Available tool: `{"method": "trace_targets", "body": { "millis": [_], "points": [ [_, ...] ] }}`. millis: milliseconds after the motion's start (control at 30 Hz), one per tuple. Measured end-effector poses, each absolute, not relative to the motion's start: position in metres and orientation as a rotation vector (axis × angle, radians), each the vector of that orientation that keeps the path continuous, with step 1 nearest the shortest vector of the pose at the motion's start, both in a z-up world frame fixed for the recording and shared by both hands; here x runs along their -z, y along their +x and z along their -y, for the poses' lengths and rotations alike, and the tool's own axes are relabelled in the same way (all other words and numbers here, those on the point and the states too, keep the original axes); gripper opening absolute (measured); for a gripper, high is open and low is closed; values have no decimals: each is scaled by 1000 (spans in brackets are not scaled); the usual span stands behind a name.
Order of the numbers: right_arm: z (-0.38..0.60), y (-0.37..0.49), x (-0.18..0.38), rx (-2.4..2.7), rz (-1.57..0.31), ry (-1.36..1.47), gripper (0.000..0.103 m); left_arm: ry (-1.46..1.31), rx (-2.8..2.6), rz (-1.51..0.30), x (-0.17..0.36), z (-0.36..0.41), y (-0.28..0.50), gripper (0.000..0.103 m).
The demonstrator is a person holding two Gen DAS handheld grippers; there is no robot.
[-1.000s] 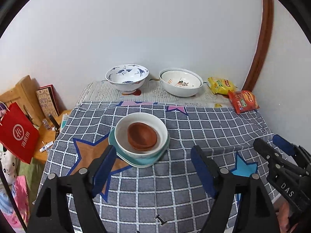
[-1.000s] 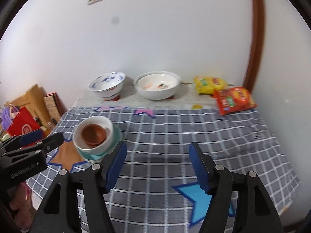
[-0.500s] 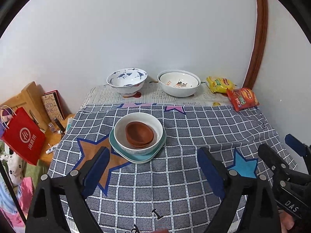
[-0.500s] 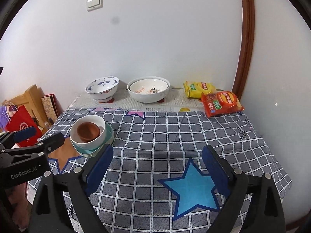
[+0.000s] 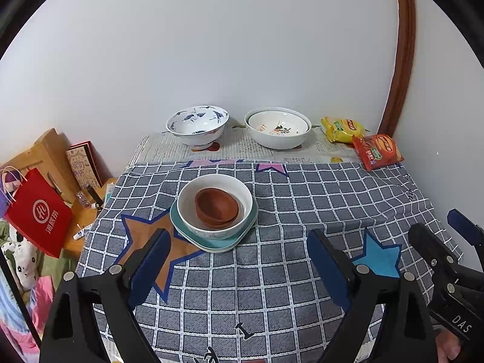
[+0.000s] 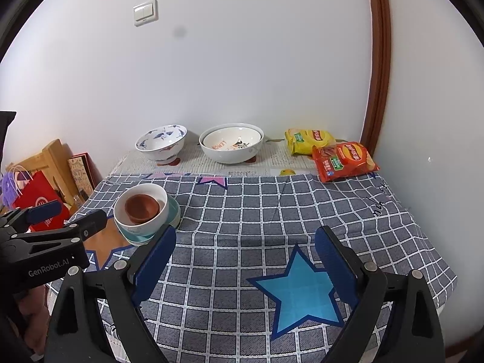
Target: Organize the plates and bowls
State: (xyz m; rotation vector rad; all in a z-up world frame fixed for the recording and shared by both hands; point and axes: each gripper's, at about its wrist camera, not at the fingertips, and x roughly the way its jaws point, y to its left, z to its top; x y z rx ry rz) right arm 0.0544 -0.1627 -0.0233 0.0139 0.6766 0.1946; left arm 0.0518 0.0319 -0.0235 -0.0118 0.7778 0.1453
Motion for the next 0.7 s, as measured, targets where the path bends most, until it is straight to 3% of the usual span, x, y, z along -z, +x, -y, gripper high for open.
{"method": "trace_targets", "body": {
  "millis": [700],
  "points": [
    [165, 52, 24, -203, -672, 24, 92, -12, -139, -784, 23, -30, 51, 91]
  ]
}}
